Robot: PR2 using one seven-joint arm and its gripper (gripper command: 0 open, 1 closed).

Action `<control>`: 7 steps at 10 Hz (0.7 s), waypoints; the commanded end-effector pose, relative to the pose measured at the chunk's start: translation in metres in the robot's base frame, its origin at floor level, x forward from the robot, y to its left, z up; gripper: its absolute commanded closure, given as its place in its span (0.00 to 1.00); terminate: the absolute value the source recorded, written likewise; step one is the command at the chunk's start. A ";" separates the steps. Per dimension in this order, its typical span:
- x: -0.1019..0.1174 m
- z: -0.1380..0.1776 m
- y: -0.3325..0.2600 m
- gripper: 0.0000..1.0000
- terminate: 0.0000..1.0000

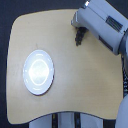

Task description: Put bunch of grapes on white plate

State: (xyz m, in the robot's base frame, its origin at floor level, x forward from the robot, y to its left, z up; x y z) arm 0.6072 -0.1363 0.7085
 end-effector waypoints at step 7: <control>-0.014 0.002 0.020 1.00 0.00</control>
State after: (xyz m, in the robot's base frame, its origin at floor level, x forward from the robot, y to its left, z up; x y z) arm 0.5945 -0.1216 0.7131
